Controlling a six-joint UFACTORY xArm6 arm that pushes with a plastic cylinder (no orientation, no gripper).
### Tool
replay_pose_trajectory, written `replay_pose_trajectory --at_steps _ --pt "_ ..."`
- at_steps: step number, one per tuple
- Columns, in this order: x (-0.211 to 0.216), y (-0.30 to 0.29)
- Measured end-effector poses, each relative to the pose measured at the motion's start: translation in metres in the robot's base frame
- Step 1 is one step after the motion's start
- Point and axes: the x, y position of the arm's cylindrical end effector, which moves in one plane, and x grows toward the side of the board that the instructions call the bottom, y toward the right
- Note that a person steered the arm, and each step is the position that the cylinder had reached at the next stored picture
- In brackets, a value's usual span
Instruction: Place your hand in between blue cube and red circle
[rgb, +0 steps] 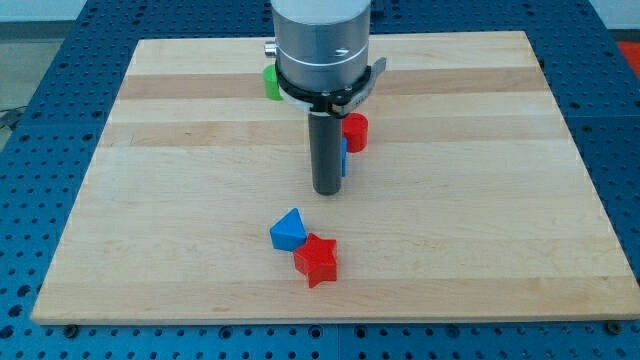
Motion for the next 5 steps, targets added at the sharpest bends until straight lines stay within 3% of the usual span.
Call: replay_pose_trajectory --at_steps 2,3,5 --pt "-0.013 0.021" --pt "-0.063 0.018" --pt "-0.11 0.012"
